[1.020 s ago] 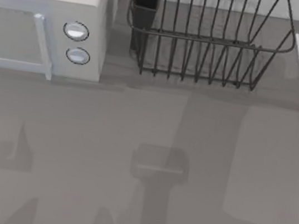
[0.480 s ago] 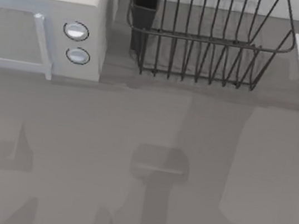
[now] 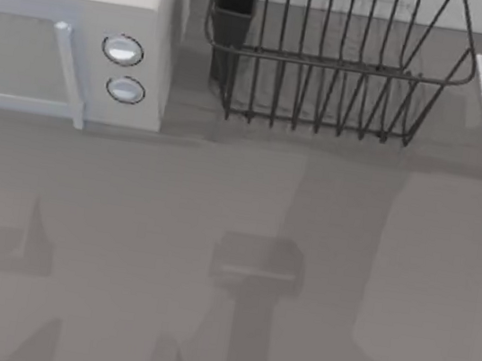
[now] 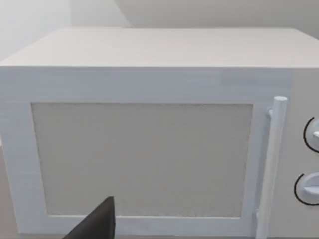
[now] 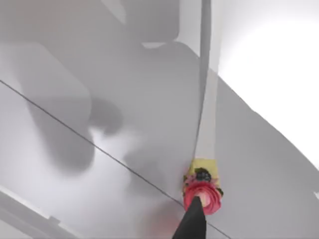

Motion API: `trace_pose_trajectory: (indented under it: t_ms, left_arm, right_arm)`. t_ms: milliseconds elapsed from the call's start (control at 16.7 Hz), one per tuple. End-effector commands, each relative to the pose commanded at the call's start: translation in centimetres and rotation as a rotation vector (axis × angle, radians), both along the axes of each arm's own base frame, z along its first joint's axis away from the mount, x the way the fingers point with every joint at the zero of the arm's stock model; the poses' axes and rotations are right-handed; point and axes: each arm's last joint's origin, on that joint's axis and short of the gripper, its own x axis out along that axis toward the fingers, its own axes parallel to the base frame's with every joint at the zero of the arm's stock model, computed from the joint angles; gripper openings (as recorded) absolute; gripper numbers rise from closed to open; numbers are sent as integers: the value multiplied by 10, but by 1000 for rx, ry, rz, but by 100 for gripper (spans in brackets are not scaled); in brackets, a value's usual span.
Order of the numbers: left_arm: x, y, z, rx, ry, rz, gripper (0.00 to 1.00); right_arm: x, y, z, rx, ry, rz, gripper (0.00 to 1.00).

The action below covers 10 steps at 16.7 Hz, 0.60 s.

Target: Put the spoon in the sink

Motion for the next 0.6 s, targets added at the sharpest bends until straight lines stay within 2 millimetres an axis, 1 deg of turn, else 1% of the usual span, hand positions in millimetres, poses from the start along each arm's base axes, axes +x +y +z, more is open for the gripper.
trace_pose_trajectory:
  t_ms: [240, 300, 600]
  left_arm:
    - [0, 0, 0, 0, 0, 0, 100]
    - [0, 0, 0, 0, 0, 0, 100]
    - [0, 0, 0, 0, 0, 0, 100]
  right_arm:
    - [0, 0, 0, 0, 0, 0, 98]
    - [0, 0, 0, 0, 0, 0, 100]
    - [0, 0, 0, 0, 0, 0, 100]
